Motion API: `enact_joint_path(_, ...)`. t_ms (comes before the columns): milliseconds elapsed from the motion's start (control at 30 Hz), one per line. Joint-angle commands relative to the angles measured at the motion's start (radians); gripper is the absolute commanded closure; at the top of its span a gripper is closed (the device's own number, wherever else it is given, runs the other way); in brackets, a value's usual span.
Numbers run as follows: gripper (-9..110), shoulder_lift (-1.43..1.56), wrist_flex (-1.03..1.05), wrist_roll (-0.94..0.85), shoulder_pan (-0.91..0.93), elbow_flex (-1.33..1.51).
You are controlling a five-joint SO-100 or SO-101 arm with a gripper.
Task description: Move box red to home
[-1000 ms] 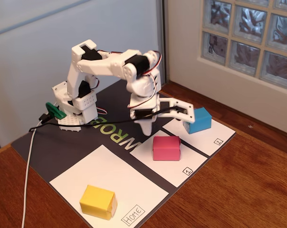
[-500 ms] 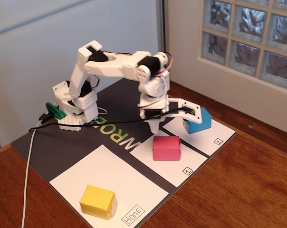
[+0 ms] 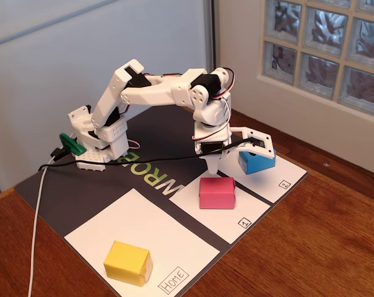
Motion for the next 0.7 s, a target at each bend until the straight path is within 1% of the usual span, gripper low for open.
enact_joint_path(0,102,0.015,0.008,0.005,-0.014,-0.046)
enact_joint_path(67,102,0.014,0.009,0.006,-0.012,-0.046)
enact_joint_path(100,95,0.014,0.009,0.006,-0.011,-0.046)
enact_joint_path(167,69,0.009,0.009,0.009,-0.014,-0.046)
enact_joint_path(200,62,0.009,0.009,0.014,-0.015,-0.044)
enact_joint_path(267,58,0.009,0.008,0.021,-0.017,-0.046)
enact_joint_path(367,48,0.008,0.006,0.035,-0.02,-0.046)
enact_joint_path(433,44,0.008,0.011,0.049,-0.025,-0.046)
enact_joint_path(667,44,0.012,0.023,0.104,-0.057,-0.04)
